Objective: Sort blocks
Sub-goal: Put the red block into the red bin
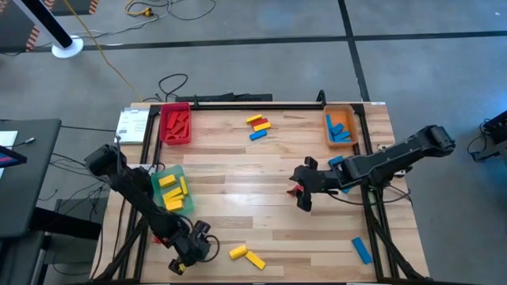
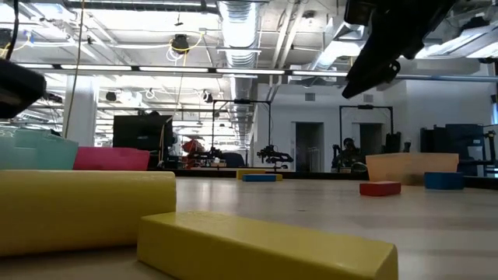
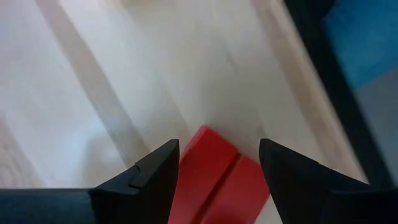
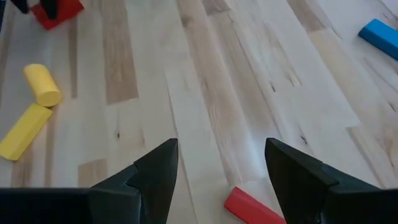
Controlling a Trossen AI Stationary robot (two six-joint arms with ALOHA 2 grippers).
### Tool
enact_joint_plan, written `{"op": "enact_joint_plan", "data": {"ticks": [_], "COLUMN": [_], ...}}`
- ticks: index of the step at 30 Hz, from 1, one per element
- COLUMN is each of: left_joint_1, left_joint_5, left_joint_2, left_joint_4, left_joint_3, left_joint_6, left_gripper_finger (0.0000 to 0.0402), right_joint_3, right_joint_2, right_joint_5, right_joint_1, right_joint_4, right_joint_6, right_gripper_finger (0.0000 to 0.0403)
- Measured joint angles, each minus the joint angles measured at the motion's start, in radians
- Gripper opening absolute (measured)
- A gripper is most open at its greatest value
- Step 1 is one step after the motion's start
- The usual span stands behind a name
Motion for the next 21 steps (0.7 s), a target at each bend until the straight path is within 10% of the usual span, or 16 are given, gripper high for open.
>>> {"op": "enact_joint_plan", "data": {"ticks": [21], "left_joint_1": [0.063], "left_joint_5": [-0.175], "left_joint_2": [0.044], "left_joint_4": [-0.129], "left_joint_3": [0.004], "left_joint_6": [-0.029], "left_gripper_finger": [0.0218], "right_joint_3": [0.000], "right_joint_2": [0.001], "right_joint_5": [0.021], "right_joint_1": [0.039], "right_joint_4": [0.049], "right_joint_6": [0.000], "right_gripper_finger": [0.0255]}}
